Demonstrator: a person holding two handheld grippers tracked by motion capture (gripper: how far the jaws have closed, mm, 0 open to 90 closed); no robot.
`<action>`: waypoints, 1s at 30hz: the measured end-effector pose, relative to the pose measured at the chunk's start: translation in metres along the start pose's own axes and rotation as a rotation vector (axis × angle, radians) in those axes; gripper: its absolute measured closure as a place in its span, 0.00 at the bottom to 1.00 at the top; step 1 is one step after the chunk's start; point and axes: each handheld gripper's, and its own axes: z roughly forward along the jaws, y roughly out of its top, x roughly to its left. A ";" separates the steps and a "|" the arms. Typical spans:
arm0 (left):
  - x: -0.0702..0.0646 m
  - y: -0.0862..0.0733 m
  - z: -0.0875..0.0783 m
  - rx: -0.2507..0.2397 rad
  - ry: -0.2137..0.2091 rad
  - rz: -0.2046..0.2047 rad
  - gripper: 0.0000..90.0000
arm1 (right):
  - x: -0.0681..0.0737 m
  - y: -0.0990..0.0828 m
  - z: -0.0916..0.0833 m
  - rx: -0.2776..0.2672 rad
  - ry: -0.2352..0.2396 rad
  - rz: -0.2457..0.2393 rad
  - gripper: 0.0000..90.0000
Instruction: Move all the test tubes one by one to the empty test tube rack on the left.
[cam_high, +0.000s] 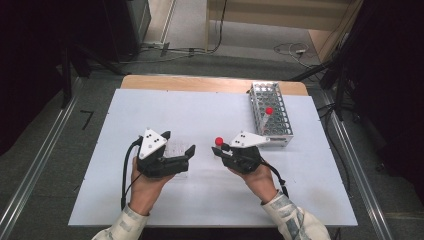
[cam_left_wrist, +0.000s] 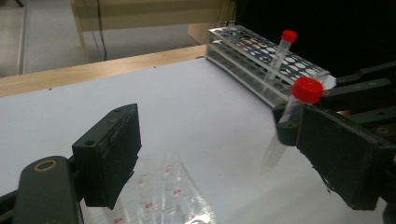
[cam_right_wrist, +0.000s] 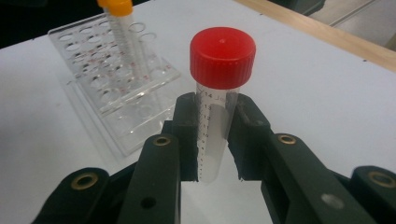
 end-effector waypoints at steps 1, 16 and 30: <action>-0.003 0.000 0.002 0.004 -0.001 0.008 0.15 | 0.002 0.000 0.001 0.005 0.004 -0.007 0.79; -0.027 -0.005 0.014 0.026 -0.048 0.046 0.24 | 0.026 -0.002 0.013 0.030 0.073 -0.044 0.79; -0.034 -0.009 0.017 0.030 -0.091 0.074 0.61 | 0.033 -0.001 0.012 0.019 0.097 -0.050 0.79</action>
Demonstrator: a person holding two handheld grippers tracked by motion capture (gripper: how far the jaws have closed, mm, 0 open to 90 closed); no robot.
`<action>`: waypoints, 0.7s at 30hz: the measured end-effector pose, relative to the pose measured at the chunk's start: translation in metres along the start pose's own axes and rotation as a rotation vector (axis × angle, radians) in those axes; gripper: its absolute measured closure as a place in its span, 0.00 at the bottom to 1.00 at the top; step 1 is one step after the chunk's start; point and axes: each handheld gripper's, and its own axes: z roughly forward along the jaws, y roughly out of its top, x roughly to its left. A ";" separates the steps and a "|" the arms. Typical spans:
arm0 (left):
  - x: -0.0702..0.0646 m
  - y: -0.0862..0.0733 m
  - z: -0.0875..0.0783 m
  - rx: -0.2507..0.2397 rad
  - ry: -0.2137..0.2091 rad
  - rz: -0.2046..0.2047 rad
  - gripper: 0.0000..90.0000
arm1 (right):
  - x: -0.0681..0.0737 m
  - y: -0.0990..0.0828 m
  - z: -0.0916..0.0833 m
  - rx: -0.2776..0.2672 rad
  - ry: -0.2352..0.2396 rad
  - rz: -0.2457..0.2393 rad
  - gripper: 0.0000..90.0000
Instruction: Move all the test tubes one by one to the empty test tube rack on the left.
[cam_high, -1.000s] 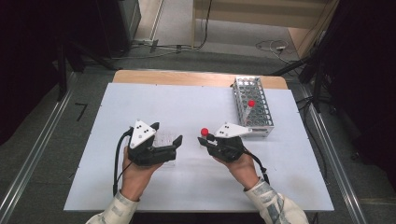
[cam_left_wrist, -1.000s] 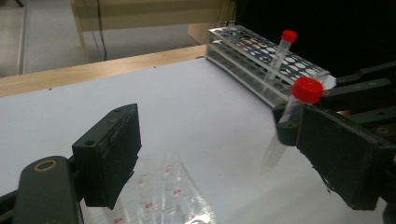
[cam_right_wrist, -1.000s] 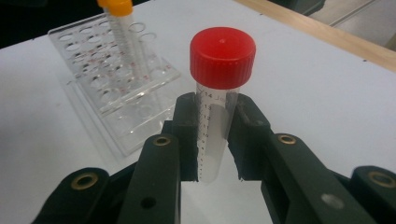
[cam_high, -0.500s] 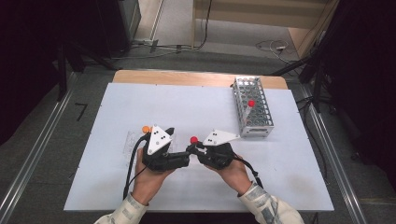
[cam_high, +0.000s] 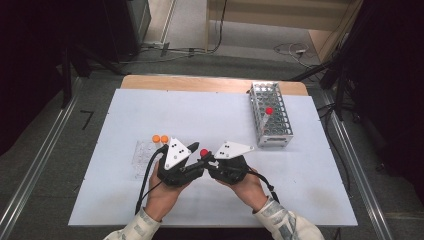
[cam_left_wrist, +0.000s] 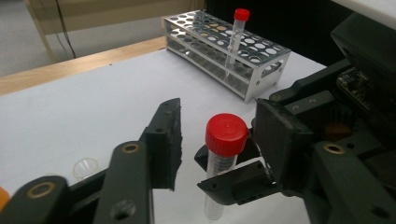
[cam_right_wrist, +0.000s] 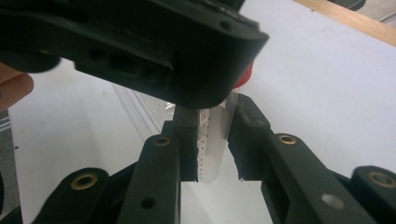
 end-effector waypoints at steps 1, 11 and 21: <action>0.000 0.000 0.000 0.001 -0.003 0.001 0.63 | 0.000 0.000 0.000 0.001 0.001 0.004 0.79; -0.001 -0.002 0.002 0.009 -0.015 0.008 0.77 | 0.001 0.000 0.000 0.001 0.010 0.004 0.79; -0.001 -0.001 0.001 0.004 -0.020 0.011 0.78 | 0.001 0.001 -0.001 -0.001 0.014 0.010 0.79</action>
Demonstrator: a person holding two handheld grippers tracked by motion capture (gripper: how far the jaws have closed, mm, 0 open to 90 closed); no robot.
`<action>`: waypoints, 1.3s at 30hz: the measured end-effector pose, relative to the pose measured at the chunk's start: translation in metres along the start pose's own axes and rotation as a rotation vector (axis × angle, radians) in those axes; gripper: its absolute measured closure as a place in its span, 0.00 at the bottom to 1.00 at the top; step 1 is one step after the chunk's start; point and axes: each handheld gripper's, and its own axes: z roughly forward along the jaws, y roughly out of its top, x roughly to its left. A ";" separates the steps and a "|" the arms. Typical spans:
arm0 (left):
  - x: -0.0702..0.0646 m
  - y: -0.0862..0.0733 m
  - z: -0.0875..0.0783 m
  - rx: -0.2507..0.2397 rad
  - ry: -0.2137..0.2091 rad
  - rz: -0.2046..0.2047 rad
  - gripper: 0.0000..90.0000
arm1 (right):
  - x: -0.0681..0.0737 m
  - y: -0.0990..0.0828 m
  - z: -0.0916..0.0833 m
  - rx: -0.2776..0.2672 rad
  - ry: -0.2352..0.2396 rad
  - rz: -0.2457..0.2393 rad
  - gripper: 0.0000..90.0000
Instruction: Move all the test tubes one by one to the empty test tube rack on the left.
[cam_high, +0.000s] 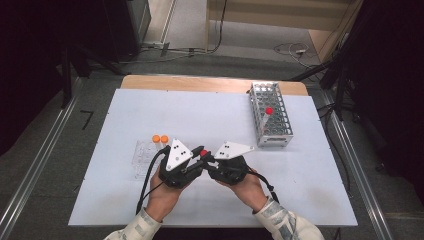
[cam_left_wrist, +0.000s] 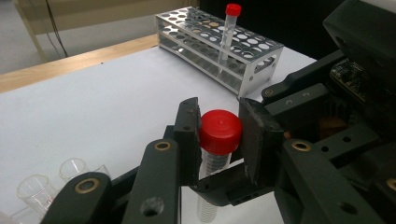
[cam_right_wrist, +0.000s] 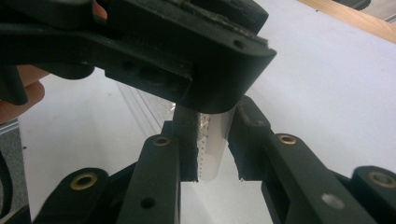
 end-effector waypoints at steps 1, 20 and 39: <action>0.000 0.000 0.000 -0.002 -0.002 -0.003 0.78 | 0.000 0.000 0.000 -0.002 0.004 0.000 0.79; 0.014 0.012 -0.020 -0.030 0.008 -0.054 0.78 | -0.001 0.005 -0.006 -0.014 0.030 -0.013 0.34; 0.044 0.030 -0.059 -0.092 0.087 -0.114 0.78 | -0.006 0.005 -0.010 -0.022 0.010 0.003 0.32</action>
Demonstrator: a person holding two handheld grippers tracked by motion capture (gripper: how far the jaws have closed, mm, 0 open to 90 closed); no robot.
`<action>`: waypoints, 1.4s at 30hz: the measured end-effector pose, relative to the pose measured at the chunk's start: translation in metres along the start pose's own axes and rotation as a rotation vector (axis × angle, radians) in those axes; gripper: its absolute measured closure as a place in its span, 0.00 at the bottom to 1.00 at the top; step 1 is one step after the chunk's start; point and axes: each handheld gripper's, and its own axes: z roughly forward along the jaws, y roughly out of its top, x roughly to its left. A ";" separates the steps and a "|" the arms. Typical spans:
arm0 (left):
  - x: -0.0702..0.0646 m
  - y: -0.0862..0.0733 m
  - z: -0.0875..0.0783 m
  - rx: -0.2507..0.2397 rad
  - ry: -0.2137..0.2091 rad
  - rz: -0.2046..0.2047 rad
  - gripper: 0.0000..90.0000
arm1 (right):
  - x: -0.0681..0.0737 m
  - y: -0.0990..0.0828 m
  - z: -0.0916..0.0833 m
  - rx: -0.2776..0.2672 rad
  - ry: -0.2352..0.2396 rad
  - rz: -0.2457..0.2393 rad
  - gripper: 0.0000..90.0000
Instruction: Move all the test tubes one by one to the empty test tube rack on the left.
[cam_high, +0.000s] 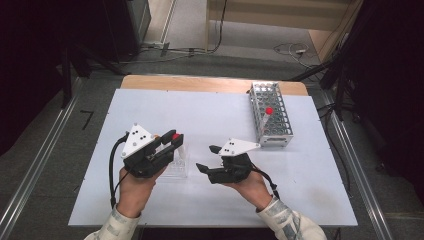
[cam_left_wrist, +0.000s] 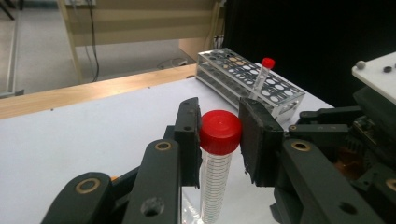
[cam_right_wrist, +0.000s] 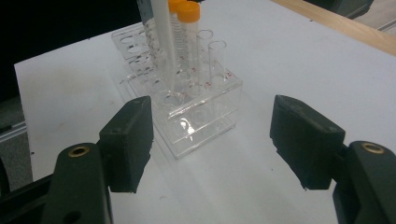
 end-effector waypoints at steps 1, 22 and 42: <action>0.002 0.000 -0.001 0.002 0.005 -0.004 0.78 | 0.000 0.000 0.000 0.000 0.000 0.001 0.32; 0.045 0.004 -0.017 -0.001 0.127 -0.042 0.78 | -0.001 -0.001 0.001 0.009 -0.006 0.007 0.32; 0.067 -0.004 -0.013 -0.017 0.260 -0.032 0.78 | -0.001 0.000 0.001 0.010 -0.011 0.011 0.32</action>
